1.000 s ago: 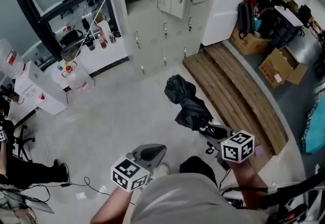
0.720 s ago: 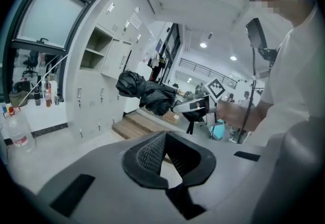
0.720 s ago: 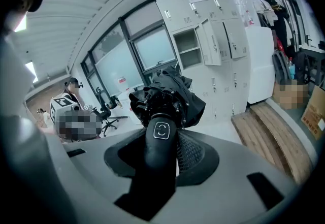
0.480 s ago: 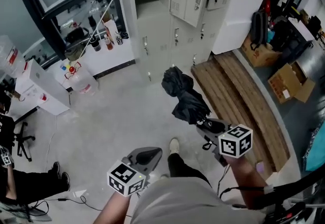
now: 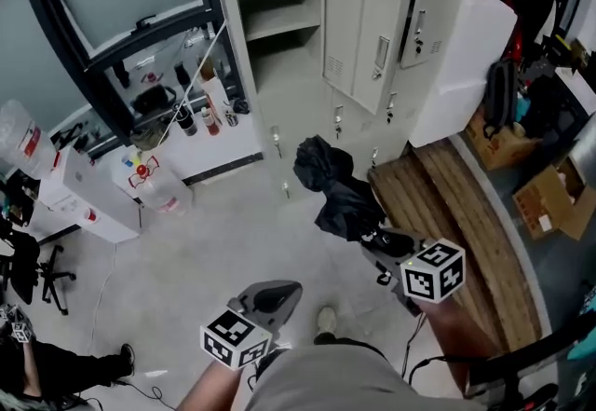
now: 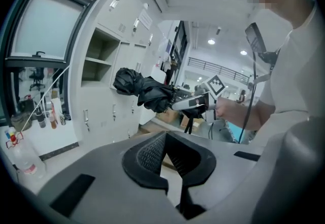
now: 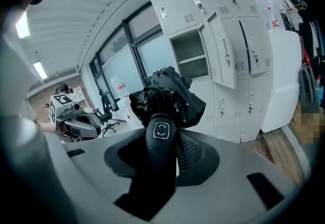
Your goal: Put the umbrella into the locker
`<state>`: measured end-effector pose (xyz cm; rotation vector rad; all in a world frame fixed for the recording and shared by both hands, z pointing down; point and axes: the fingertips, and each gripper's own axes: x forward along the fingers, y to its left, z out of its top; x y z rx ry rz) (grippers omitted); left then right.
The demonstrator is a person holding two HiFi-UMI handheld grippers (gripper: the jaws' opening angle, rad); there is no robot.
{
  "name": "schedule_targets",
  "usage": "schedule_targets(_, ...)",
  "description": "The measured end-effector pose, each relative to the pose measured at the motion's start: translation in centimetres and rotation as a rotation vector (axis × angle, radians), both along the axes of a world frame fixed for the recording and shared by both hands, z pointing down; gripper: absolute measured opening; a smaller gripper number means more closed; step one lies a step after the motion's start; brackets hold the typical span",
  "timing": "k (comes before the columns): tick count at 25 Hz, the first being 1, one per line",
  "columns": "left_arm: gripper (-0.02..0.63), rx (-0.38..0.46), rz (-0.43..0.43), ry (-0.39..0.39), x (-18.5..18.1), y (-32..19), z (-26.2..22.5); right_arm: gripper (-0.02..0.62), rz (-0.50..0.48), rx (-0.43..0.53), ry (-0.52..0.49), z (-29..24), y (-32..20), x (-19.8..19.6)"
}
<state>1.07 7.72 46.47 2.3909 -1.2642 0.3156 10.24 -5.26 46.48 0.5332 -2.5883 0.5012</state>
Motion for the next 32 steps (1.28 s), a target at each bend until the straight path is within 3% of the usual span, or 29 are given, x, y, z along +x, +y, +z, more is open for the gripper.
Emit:
schedule_targets(13, 0.010, 0.047, 0.100, 0.042, -0.8, -12.8, -1.1, 0.147, -0.003, 0.057, -0.027, -3.3, -13.2, -6.1)
schedule_targets(32, 0.010, 0.095, 0.340, 0.035, -14.2, -30.7, -4.5, 0.147, 0.121, 0.167, -0.051, -11.9, -32.8, -21.5)
